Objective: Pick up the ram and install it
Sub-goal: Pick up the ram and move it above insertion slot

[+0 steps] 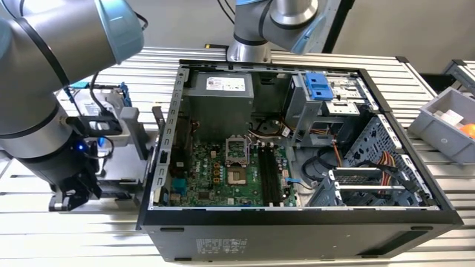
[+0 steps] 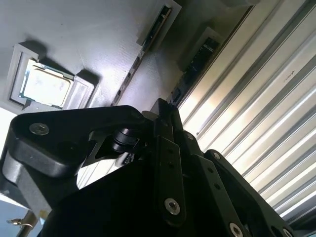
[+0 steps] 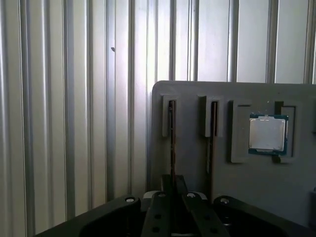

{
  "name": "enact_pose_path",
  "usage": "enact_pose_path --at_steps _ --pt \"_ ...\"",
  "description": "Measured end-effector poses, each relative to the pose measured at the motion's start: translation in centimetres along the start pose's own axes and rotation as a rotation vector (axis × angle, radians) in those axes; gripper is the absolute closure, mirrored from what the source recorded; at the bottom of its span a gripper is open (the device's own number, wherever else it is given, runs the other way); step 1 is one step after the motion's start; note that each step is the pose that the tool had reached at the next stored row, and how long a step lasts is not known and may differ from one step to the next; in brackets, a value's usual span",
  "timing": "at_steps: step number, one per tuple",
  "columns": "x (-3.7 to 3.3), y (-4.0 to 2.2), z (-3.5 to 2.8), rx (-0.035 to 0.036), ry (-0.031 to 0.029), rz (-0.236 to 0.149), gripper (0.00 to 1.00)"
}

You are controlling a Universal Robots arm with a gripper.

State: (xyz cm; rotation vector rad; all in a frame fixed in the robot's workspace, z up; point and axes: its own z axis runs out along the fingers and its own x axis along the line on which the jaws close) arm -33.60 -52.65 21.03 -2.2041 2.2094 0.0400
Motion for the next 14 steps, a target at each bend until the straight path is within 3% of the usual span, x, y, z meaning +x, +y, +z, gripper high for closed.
enact_pose_path --at_steps 14 --pt "-0.02 0.0 -0.83 -0.0001 0.0001 0.001 1.0"
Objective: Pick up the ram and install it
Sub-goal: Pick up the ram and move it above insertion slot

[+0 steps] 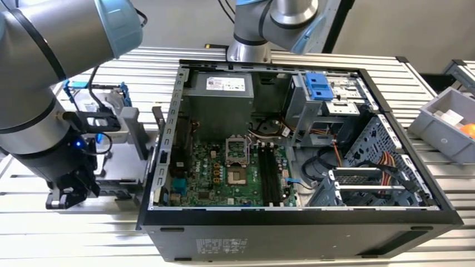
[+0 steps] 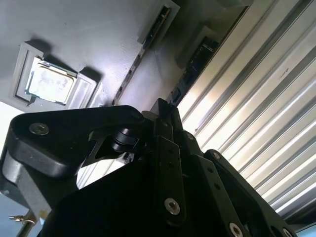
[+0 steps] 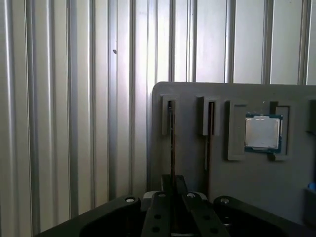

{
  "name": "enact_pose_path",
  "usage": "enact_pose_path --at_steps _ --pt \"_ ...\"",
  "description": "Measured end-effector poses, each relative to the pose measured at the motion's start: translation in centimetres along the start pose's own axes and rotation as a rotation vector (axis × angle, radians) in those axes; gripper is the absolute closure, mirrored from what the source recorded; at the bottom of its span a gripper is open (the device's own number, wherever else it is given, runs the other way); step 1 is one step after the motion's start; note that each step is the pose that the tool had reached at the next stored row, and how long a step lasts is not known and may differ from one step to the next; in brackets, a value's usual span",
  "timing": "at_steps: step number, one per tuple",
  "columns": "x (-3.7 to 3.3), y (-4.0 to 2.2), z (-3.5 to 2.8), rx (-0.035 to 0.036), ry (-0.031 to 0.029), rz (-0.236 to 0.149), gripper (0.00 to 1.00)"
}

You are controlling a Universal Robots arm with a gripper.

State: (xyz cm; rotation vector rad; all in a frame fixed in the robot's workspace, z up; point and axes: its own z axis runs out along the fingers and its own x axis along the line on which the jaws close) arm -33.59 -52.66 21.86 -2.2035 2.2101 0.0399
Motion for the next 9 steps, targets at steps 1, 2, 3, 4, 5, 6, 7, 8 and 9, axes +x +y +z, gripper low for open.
enact_pose_path --at_steps 1,2,3,4,5,6,7,8,9 --pt "-0.01 0.0 -0.06 0.0001 -0.0001 0.0 1.0" --pt "-0.01 0.01 -0.12 0.0001 -0.0001 0.0 1.0" --pt "-0.01 0.01 -0.18 0.0001 -0.0001 0.001 1.0" --pt "-0.02 0.01 -0.24 0.0001 -0.0002 0.001 1.0" --pt "-0.02 0.01 -0.29 0.0002 -0.0001 0.001 1.0" --pt "-0.02 0.01 -0.35 0.0002 -0.0001 0.002 1.0" --pt "-0.02 0.01 -0.41 0.0002 -0.0001 0.002 1.0" --pt "-0.02 0.01 -0.47 0.0002 -0.0001 0.003 1.0" --pt "-0.03 0.01 -0.55 0.0002 -0.0001 0.003 1.0"
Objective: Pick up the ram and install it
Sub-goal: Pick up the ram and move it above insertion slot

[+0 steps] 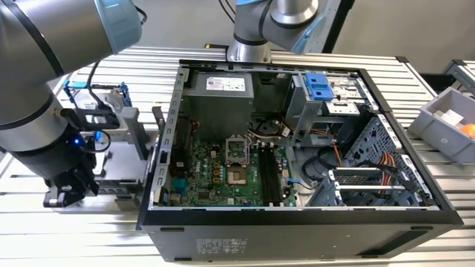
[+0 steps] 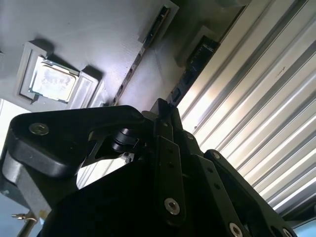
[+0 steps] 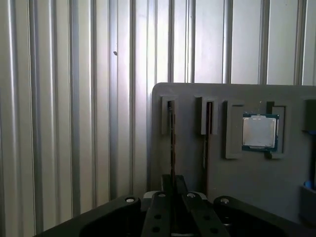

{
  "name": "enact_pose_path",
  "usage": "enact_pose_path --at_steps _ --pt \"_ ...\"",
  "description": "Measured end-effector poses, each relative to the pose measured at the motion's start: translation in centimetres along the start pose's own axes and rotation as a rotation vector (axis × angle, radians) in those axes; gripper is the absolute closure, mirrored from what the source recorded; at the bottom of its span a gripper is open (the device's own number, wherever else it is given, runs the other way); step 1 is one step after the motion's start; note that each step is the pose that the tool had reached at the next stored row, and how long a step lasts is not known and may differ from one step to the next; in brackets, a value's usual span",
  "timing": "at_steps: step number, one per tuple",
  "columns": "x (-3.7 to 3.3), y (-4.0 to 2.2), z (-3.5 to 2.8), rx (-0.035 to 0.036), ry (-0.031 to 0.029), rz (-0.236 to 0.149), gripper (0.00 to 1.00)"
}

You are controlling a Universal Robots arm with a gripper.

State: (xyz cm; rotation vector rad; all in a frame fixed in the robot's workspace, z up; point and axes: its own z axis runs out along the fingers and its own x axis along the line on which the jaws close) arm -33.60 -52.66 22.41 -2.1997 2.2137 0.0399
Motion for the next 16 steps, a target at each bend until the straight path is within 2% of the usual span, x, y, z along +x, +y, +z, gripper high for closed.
enact_pose_path --at_steps 9,16 --pt "-0.03 0.01 -0.87 0.0 0.0 0.0 1.0" --pt "-0.04 0.03 -1.2 0.0004 0.0 0.001 1.0"
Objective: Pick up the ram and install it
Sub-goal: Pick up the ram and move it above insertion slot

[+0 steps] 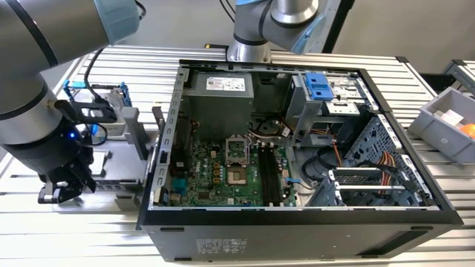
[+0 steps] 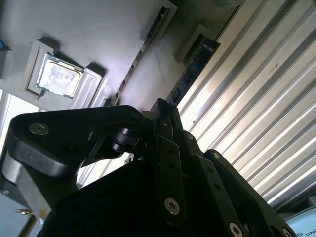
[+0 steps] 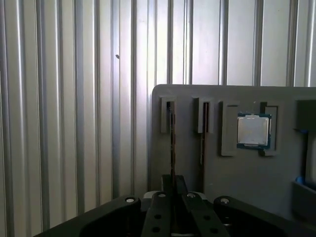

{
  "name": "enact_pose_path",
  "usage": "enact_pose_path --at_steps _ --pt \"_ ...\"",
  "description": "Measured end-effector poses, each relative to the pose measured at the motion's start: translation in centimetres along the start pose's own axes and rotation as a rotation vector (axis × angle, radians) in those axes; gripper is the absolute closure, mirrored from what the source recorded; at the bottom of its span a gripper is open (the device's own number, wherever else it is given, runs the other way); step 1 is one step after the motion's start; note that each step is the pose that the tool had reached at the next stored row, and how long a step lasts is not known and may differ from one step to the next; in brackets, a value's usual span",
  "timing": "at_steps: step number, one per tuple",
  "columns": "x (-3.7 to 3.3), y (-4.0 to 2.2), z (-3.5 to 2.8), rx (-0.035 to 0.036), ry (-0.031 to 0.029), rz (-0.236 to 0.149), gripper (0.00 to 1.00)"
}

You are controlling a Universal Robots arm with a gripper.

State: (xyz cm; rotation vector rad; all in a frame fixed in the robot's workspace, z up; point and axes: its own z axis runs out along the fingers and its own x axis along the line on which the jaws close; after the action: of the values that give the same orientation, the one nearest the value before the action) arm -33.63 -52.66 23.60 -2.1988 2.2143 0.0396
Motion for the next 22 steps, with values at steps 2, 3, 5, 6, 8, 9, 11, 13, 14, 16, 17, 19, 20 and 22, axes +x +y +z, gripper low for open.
enact_pose_path --at_steps 2,3,5,6,8,9,11,13,14,16,17,19,20,22 --pt "0.0 0.01 -0.1 0.0 0.0001 0.0 1.0" --pt "-0.01 0.01 -0.17 -0.0001 0.0001 0.001 1.0" --pt "-0.01 0.02 -0.33 0.0 0.0 0.001 1.0" --pt "-0.01 0.02 -0.42 0.0 0.0 0.001 1.0" --pt "-0.02 0.02 -0.58 0.0 0.0001 0.001 1.0" --pt "-0.02 0.02 -0.66 0.0 0.0 0.002 1.0" --pt "-0.03 0.02 -0.78 0.0001 0.0 0.002 1.0" --pt "-0.03 0.02 -0.9 0.0001 0.0 0.002 1.0" --pt "-0.03 0.02 -0.96 0.0001 0.0 0.002 1.0" --pt "-0.03 0.03 -1.1 0.0 0.0001 0.002 1.0" --pt "-0.04 0.03 -1.17 0.0001 0.0 0.003 1.0" --pt "-0.04 0.03 -1.32 0.0001 0.0 0.003 1.0" --pt "-0.05 0.03 -1.4 0.0001 0.0 0.003 1.0" --pt "-0.05 0.04 -1.56 0.0001 0.0001 0.003 1.0"
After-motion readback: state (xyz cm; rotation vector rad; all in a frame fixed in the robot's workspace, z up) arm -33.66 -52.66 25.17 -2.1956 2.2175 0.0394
